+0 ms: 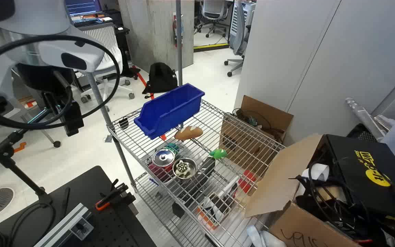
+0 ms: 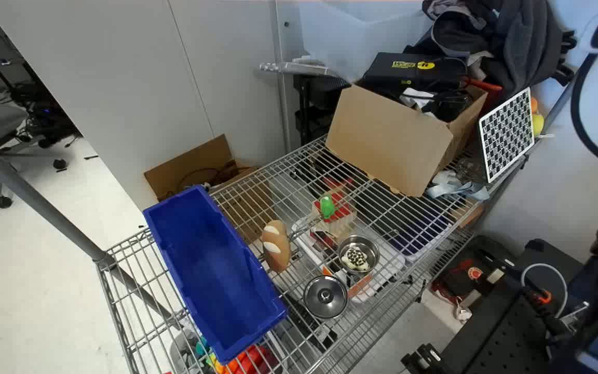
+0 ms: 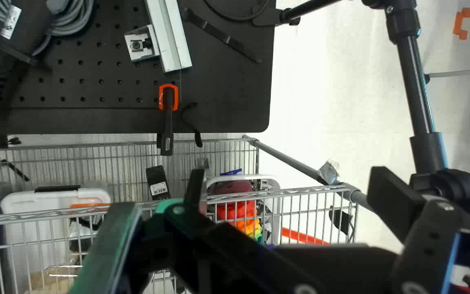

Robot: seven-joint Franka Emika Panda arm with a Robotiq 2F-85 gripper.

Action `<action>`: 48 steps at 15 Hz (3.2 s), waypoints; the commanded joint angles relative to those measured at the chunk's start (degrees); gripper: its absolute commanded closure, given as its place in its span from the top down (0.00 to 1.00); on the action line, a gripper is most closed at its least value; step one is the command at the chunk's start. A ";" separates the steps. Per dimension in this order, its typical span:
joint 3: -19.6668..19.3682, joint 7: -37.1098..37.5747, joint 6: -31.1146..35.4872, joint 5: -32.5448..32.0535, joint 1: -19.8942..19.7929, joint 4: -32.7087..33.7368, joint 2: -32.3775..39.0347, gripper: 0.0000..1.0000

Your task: Pick up the lid and put it on the pot

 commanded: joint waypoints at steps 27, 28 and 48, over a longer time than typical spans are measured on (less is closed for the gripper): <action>4.54 4.06 49.17 -3.35 -1.29 21.41 57.44 1.00; 3.72 5.28 49.59 -5.16 -0.65 22.77 59.83 1.00; -8.16 20.37 46.61 -19.12 10.80 34.51 75.20 0.71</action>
